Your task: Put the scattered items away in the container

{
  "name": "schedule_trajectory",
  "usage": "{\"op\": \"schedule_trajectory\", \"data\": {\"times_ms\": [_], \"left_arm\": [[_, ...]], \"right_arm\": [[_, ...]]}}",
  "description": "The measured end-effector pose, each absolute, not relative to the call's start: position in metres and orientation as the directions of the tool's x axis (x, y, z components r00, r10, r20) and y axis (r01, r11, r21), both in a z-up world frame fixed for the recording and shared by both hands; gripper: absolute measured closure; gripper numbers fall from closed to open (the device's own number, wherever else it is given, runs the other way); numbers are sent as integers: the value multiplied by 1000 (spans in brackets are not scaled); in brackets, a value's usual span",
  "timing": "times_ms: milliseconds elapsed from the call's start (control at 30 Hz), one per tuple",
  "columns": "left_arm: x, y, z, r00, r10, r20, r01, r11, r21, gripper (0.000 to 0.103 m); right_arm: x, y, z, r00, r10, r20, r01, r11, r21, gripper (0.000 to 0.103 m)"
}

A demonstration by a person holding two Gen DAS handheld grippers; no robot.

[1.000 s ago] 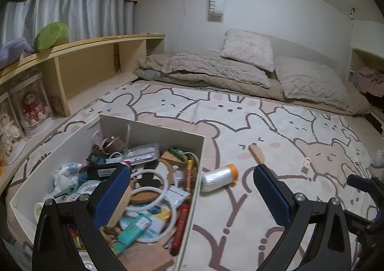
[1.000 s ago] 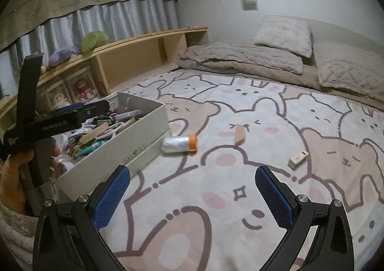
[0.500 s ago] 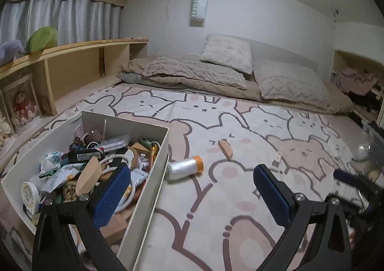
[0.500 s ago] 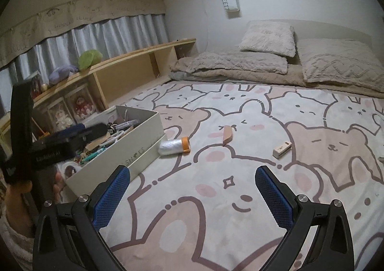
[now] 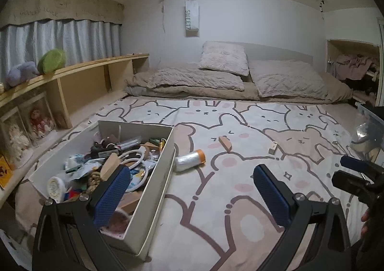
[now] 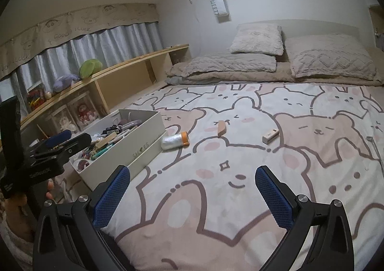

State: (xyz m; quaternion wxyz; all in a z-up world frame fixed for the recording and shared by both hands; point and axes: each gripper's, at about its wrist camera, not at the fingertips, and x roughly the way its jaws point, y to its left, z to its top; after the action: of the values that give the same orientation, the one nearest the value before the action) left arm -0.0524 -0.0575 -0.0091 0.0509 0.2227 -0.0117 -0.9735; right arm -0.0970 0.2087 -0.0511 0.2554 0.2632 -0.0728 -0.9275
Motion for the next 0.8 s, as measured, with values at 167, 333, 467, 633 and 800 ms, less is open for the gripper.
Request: {"op": "schedule_trajectory", "data": {"times_ms": [167, 333, 467, 633, 800], "left_arm": [[-35, -58, -7, -896, -108, -430, 95, -994, 51, 0], [-19, -57, -7, -894, -110, -433, 97, -994, 53, 0], [-8, -57, -8, -891, -119, -438, 103, -993, 61, 0], [5, -62, -9, -888, -130, -441, 117, -992, 55, 0], [14, -64, -10, -887, -158, -434, 136, -987, 80, 0]], "right_arm": [[-80, 212, -48, -741, -507, -440, 435, -862, 261, 0], [-64, 215, -46, -753, -500, -427, 429, -866, 258, 0], [-56, 214, -43, -752, -501, -429, 431, -866, 255, 0], [-46, 212, -38, -758, -498, -421, 437, -867, 240, 0], [-39, 212, -35, -752, -511, -415, 446, -859, 250, 0]]}}
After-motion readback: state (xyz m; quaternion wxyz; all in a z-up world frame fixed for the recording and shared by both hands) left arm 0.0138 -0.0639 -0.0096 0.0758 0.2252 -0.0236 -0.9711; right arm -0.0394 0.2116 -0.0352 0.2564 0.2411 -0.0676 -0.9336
